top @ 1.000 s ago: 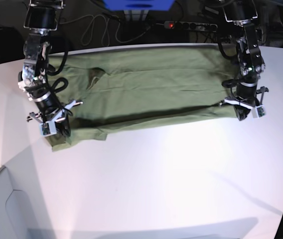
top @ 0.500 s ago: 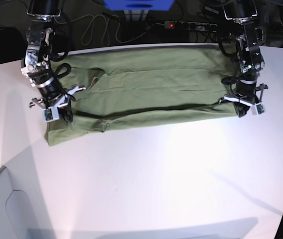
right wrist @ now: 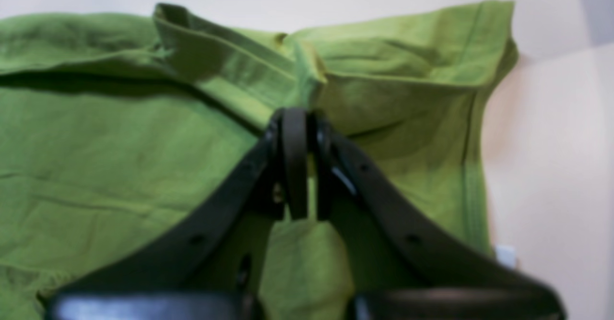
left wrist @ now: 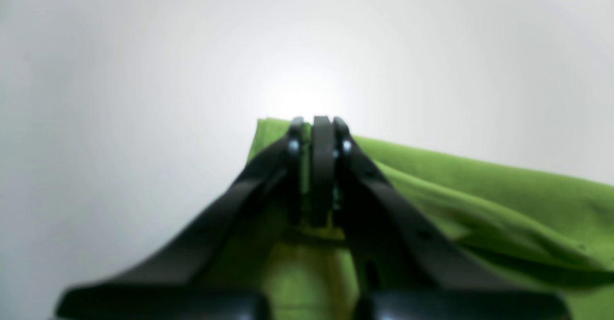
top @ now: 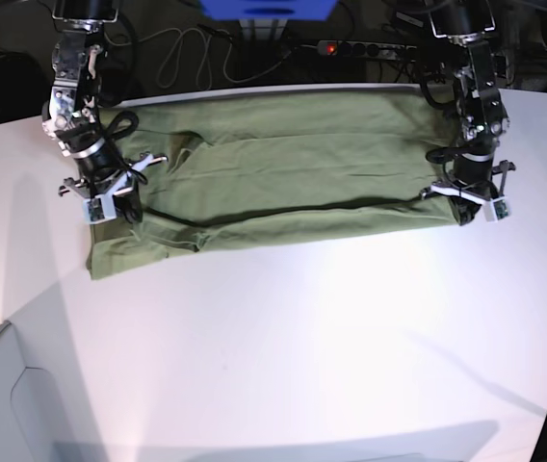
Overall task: Fold the T-shirt properly
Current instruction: 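Lift the hem and fold it over toward the collar with both grippers, then lower the folded hem onto the shirt near the collar with both grippers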
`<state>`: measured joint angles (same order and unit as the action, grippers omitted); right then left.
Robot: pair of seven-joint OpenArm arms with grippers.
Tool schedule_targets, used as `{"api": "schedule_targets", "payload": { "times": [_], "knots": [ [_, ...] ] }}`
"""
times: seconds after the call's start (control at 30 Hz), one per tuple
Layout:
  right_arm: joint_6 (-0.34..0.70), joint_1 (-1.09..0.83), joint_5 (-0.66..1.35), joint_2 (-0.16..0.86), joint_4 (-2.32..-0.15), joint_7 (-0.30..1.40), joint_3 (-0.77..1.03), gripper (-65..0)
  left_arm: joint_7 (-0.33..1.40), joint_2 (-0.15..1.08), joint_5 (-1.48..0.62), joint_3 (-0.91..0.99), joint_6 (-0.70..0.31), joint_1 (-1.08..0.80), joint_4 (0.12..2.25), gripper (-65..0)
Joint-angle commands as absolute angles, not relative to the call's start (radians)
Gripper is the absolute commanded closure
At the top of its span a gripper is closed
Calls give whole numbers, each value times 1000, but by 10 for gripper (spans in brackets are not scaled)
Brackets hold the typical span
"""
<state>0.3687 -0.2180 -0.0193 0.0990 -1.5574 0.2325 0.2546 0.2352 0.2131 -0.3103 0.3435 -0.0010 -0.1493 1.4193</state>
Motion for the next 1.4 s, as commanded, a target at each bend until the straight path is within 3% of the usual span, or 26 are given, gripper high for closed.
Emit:
{"api": "schedule_targets", "payload": {
  "times": [0.0, 0.3, 0.53, 1.0, 1.37],
  "knots": [
    [372, -213, -2, 105, -1587, 205, 257, 0, 214, 223, -312, 348, -1, -139, 1420, 0],
    [372, -223, -2, 105, -1600, 205, 275, 0, 214, 223, -312, 348, -1, -134, 1405, 0],
    [375, -225, -2, 44, -1598, 205, 375, 0, 214, 225, -312, 348, -1, -142, 1414, 0],
    [377, -237, -2, 44, -1596, 205, 375, 0, 222, 197, -312, 349, 1, -208, 1563, 0],
    [377, -242, -4, 48, -1596, 205, 380, 0, 214, 200, -312, 354, 1, -263, 1557, 0]
  ]
}}
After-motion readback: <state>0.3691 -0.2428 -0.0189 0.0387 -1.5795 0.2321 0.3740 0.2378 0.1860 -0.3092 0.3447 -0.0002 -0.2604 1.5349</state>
